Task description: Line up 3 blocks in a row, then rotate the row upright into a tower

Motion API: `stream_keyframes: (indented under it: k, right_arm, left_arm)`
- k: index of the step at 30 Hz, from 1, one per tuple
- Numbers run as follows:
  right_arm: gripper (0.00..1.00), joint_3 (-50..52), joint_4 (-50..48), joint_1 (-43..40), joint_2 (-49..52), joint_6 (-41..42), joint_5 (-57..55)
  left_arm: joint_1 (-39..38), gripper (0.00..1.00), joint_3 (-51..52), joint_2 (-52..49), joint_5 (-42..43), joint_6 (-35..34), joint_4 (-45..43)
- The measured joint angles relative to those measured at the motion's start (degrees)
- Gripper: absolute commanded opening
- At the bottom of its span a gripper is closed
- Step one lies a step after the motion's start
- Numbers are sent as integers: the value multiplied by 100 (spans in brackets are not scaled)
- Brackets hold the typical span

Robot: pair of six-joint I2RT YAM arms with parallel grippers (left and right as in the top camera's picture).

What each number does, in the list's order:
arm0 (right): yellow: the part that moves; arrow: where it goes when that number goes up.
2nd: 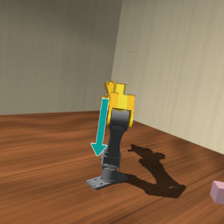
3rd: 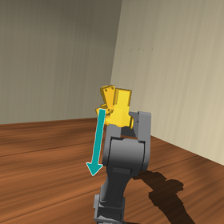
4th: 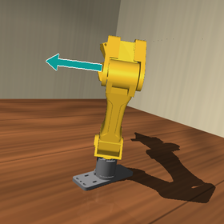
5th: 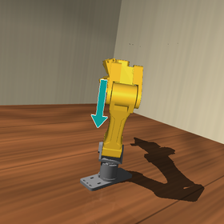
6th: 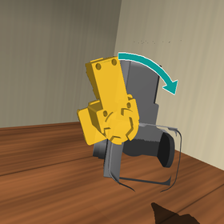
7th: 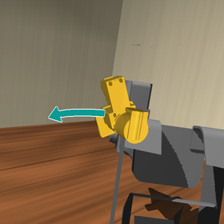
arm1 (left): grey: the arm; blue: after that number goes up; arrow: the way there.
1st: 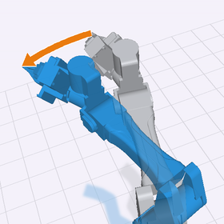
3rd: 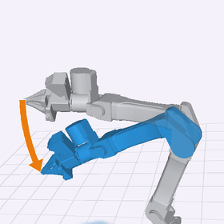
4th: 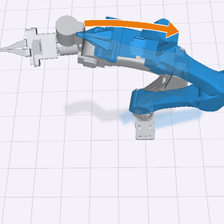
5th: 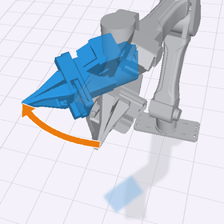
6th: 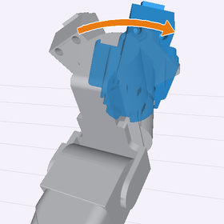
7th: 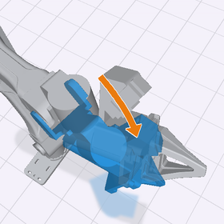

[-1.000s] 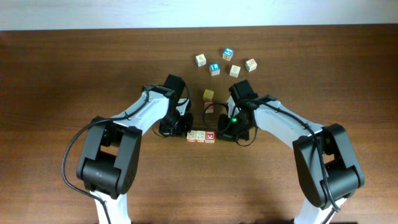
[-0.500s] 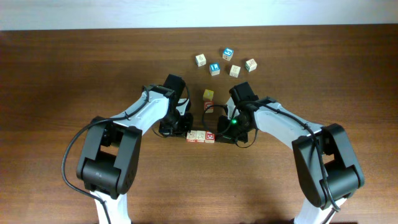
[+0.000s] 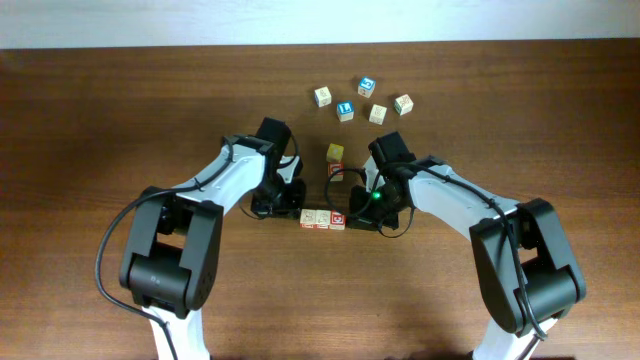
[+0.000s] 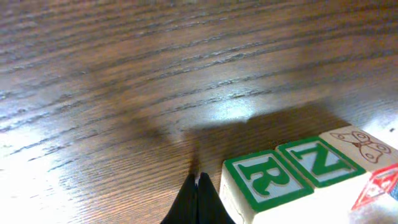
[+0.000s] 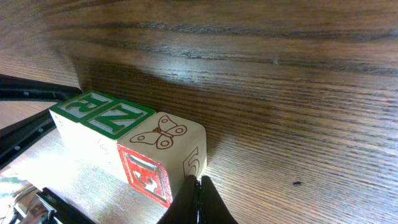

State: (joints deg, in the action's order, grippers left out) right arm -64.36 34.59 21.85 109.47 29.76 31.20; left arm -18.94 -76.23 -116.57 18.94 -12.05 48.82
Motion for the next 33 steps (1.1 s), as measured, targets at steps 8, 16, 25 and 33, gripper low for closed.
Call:
stream_keyframes:
  k: [8,16,25,33]
  right_arm:
    - [4,4,9,0,0,0,-7]
    - [4,15,7,-2,0,-20,-7]
    - [4,20,4,0,0,-22,-2]
    - [4,20,0,0,0,-24,0]
  left_arm:
    - [223,0,0,0,896,857,2]
    - [304,0,0,0,1091,1169,146]
    - [306,0,0,0,1104,1182,245]
    - [299,0,0,0,402,439,284]
